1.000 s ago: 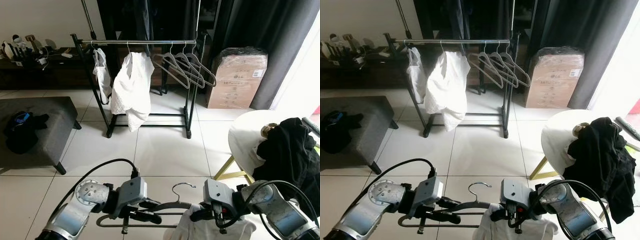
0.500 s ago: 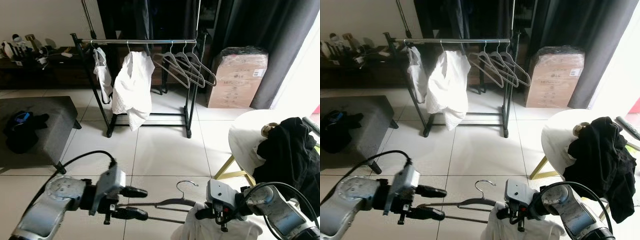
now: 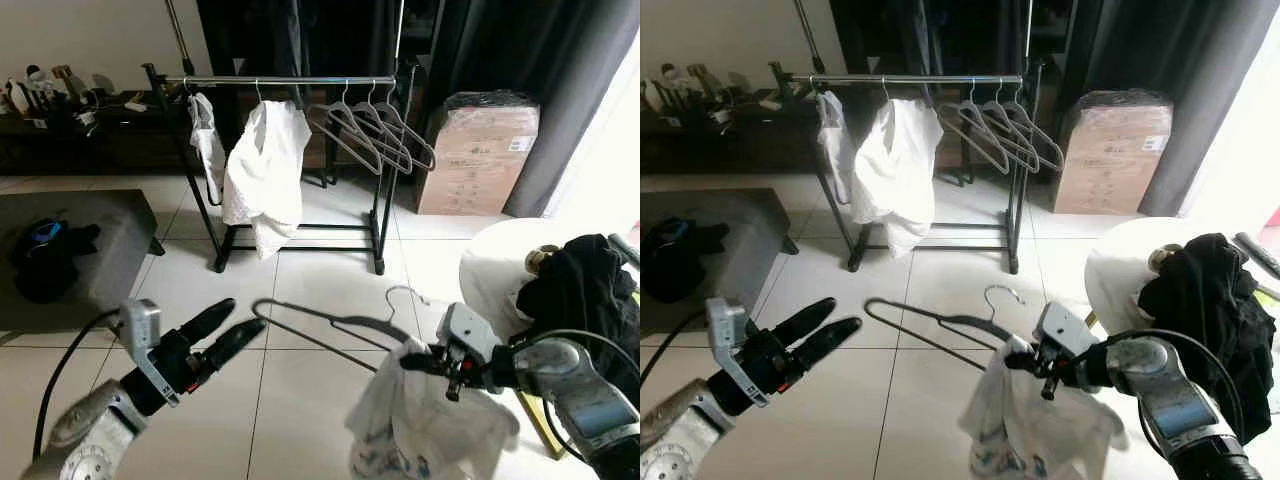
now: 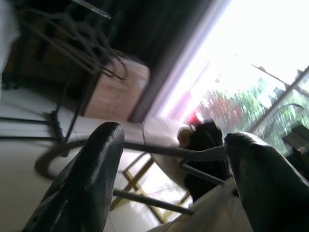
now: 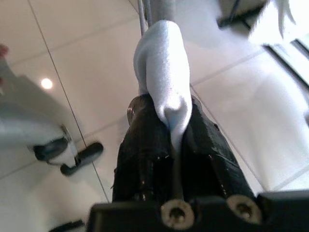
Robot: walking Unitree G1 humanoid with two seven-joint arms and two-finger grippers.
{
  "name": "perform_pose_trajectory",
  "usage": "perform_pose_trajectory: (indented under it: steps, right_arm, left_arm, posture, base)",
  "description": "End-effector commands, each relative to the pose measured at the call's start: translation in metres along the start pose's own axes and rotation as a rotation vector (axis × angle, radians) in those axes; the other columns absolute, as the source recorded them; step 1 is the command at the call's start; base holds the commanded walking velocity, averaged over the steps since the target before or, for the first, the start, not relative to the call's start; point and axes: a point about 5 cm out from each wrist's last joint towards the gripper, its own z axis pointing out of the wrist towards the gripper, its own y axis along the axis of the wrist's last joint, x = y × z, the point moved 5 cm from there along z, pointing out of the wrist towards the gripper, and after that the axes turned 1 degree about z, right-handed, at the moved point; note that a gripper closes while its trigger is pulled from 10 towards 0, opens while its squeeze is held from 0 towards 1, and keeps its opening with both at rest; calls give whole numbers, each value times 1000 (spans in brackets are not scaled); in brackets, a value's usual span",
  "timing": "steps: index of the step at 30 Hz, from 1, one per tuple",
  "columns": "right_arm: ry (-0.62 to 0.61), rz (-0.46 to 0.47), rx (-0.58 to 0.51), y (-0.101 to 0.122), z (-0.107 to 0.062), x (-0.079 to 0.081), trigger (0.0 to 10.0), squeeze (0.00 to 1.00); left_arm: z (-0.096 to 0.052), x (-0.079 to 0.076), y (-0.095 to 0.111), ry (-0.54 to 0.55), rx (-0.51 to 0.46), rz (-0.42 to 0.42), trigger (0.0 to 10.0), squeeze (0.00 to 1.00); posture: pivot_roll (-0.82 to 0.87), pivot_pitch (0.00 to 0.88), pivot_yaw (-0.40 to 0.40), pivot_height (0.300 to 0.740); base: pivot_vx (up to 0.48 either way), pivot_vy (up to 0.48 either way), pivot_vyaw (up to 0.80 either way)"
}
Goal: Hang hanger
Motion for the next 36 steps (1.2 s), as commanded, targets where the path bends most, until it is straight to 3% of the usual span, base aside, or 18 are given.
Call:
perform_pose_trajectory:
  steps: [1, 6, 7, 8, 14, 18, 23, 27, 28, 29, 30, 36]
  right_arm:
    - [8, -42, -74, 24, -5, -1, 0, 0]
    - [76, -103, -167, 56, -9, 14, 0, 0]
    - [80, -105, -173, 58, -10, 16, 0, 0]
    - [79, -109, -178, 60, -10, 16, 0, 0]
    - [67, -120, -209, 73, -12, 19, 0, 0]
    - [146, -137, -259, 88, -17, 37, 0, 0]
    - [206, -165, -282, 95, -20, 53, 0, 0]
    - [266, -172, -292, 97, -22, 68, 0, 0]
    - [282, -174, -291, 97, -23, 71, 0, 0]
    - [294, -178, -291, 97, -24, 74, 0, 0]
    - [304, -183, -285, 95, -25, 79, 0, 0]
    - [315, -186, -282, 94, -27, 87, 0, 0]
  left_arm:
    - [-6, 9, 0, 93, -40, -59, 10000, 1000]
    - [-21, 25, -32, 276, -35, -238, 10000, 1000]
    - [-22, 23, -34, 274, -33, -254, 10000, 682]
    - [-23, 22, -37, 272, -22, -259, 10000, 0]
    - [-41, 19, -58, 321, 2, -322, 10000, 0]
    - [-61, 42, -87, 440, 92, -369, 10000, 0]
    - [-63, 48, -99, 457, 113, -422, 10000, 0]
    - [-58, 44, -111, 372, 156, -490, 10000, 0]
    - [-56, 41, -113, 340, 168, -488, 10000, 890]
    - [-54, 38, -113, 301, 178, -492, 10000, 1000]
    - [-48, 31, -111, 227, 179, -513, 10000, 1000]
    - [-40, 14, -108, 52, 235, -516, 10000, 1000]
  posture:
    - [-60, 115, -2, 740]
    - [-67, 122, -2, 740]
    - [-67, 122, -2, 740]
    - [-72, 125, -2, 740]
    - [-74, 131, -3, 740]
    - [-76, 134, -8, 740]
    - [-87, 132, -9, 740]
    - [-94, 131, -13, 740]
    - [-101, 129, -13, 740]
    - [-101, 129, -13, 740]
    - [-105, 129, -12, 740]
    - [-120, 126, -13, 740]
  base:
    - [0, 0, 0]
    - [0, 0, 0]
    - [0, 0, 0]
    - [0, 0, 0]
    - [0, 0, 0]
    - [0, 0, 0]
    - [0, 0, 0]
    - [0, 0, 0]
    - [0, 0, 0]
    - [0, 0, 0]
    - [0, 0, 0]
    - [0, 0, 0]
